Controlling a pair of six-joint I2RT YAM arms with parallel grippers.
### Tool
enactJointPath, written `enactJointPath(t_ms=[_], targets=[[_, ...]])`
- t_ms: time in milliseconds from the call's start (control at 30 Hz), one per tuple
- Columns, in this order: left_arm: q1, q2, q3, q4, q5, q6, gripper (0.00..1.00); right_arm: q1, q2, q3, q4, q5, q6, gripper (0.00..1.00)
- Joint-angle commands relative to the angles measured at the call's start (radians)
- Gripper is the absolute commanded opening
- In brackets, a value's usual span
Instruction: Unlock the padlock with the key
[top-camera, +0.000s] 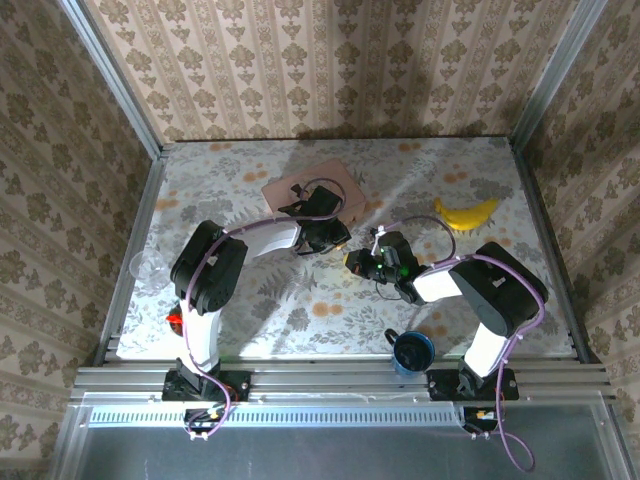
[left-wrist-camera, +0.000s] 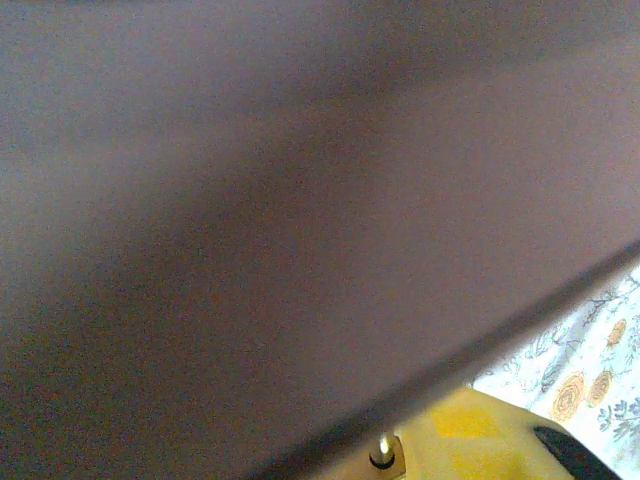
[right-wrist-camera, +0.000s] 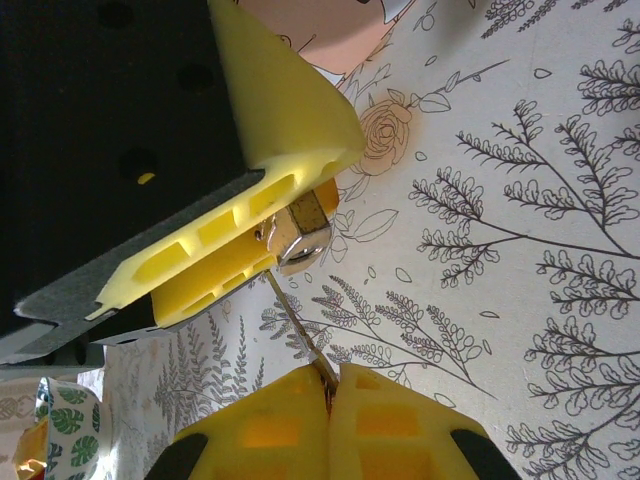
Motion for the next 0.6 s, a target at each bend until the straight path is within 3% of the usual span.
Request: enactJointPath(t_ms=[0,567], targets=[[-0.003,-0.008,-0.022,-0.016,0.081,-0.039,0.00,-0.001,0.015,-0.001,0.017,0.023,-0.010,0.00],[-0.003,-0.010,-0.025,-0.012,0.081,-0.039,0.00,-0.019,0.043,-0.004,0.023,0.026,0.004,0.00]])
